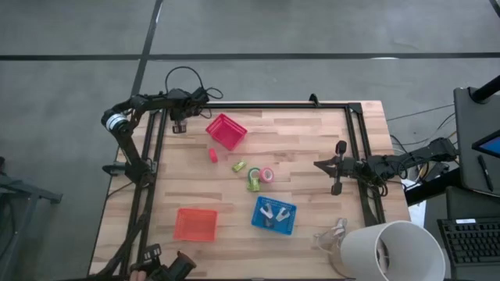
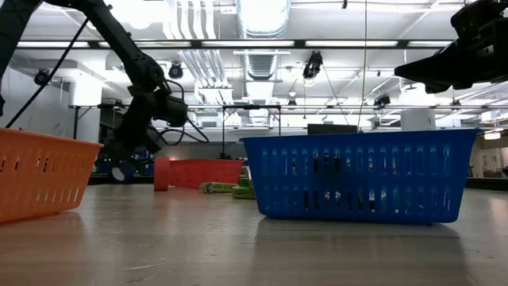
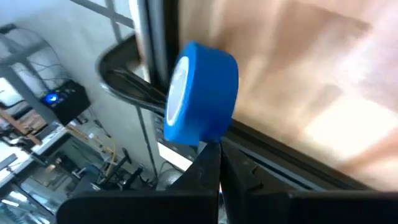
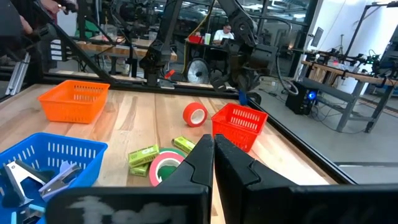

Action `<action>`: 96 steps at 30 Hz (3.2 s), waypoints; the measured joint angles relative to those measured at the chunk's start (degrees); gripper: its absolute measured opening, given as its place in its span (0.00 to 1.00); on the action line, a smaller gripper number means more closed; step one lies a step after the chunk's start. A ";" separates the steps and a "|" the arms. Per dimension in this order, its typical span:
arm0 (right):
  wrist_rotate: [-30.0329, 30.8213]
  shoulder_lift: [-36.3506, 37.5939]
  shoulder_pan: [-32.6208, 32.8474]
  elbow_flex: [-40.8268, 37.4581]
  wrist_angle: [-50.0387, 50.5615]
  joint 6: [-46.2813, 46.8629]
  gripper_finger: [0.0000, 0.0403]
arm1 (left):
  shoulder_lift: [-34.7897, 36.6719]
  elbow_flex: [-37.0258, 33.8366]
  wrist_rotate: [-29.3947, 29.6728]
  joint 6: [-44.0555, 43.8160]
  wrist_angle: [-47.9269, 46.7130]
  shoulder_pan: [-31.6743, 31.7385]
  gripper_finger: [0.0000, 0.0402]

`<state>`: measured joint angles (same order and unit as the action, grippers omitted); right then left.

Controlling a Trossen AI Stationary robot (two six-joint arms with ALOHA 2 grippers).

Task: Pick and place Stapler, Stapler remover, tape
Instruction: Put the blue tape into the red bin

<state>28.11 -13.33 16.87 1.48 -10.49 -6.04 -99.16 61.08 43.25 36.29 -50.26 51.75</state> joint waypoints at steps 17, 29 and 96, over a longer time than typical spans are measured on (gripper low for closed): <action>0.00 0.01 -0.01 0.00 -0.02 0.00 0.02 | 1.60 2.59 -11.57 -7.69 -5.20 -0.30 0.05; 0.01 0.01 -0.01 0.00 -0.02 0.00 0.02 | 1.47 8.94 -27.40 -15.73 -2.88 1.55 0.43; 0.00 0.01 -0.01 0.02 -0.02 0.00 0.02 | 15.72 0.40 -39.75 -27.92 11.56 -2.77 0.11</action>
<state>28.11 -13.32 16.86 1.50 -10.50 -6.04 -83.45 61.48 3.51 8.37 -38.70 48.97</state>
